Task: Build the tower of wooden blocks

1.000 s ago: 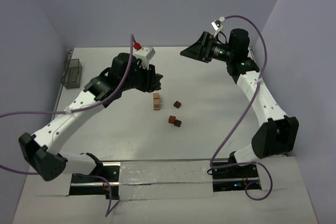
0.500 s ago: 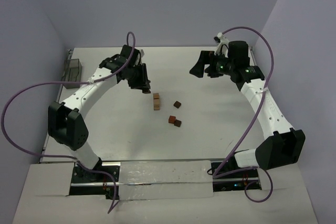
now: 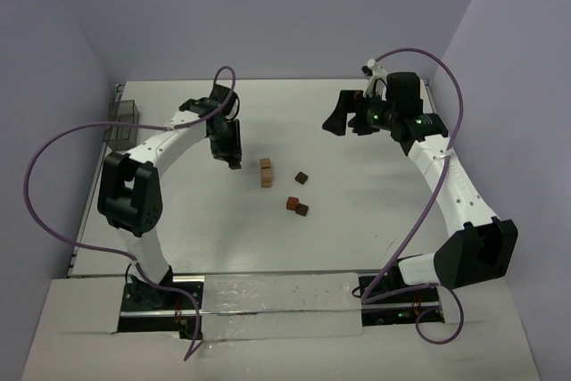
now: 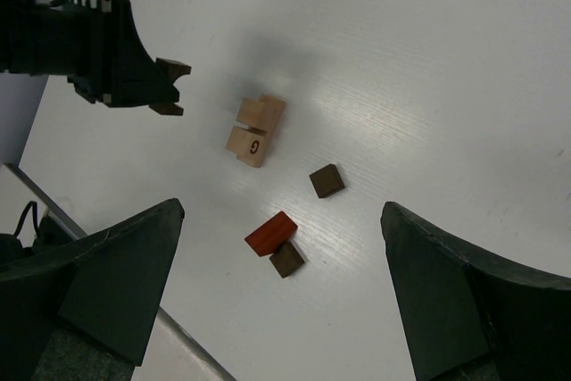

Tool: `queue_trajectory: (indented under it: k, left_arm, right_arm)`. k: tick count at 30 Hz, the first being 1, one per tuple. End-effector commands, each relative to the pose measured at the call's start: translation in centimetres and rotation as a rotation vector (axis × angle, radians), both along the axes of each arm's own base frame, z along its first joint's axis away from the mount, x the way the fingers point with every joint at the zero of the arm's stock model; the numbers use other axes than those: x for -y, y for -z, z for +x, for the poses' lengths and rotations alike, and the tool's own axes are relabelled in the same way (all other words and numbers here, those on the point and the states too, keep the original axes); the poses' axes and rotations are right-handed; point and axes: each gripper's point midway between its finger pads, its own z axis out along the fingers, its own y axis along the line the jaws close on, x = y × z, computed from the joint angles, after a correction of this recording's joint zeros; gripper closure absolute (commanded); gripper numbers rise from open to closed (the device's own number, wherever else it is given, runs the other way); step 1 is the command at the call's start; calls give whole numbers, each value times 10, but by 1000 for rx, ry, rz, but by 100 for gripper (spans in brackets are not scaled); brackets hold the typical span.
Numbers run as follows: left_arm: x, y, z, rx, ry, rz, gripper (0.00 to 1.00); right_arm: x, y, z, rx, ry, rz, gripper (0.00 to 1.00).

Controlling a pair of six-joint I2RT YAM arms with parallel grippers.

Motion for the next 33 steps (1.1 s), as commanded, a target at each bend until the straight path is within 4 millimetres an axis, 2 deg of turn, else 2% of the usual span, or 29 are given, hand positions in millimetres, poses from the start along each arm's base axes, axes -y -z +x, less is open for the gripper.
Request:
queue_trajectory:
  k: [1, 4, 6, 10, 18, 21, 25, 28, 33]
  left_arm:
    - [-14, 20, 13, -1, -16, 108, 100]
    - [-16, 29, 20, -10, -35, 139, 98]
    - [-13, 31, 20, -15, -33, 121, 100]
    - [-6, 26, 16, -6, -32, 90, 100]
    - [15, -16, 1, 117, -32, -59, 100]
    - [37, -34, 1, 129, -9, -116, 100]
    - [64, -50, -1, 168, 70, -89, 100]
    - [76, -50, -2, 167, 109, -82, 100]
    - [84, -30, -6, 119, 121, -73, 100]
  right_arm:
    - [-2, -9, -4, 38, -21, 1, 0]
    - [-2, -8, -4, 35, -23, 2, 0]
    - [-2, -6, -4, 33, -24, 1, 0]
    - [-2, -3, -5, 31, -27, 1, 0]
    - [-3, -3, -6, 29, -27, 9, 0]
    - [-4, -5, -6, 28, -31, 15, 0]
    - [-3, -5, -7, 32, -27, 11, 0]
    - [-3, -5, -7, 31, -28, 10, 0]
    - [-3, -4, -5, 25, -29, 6, 0]
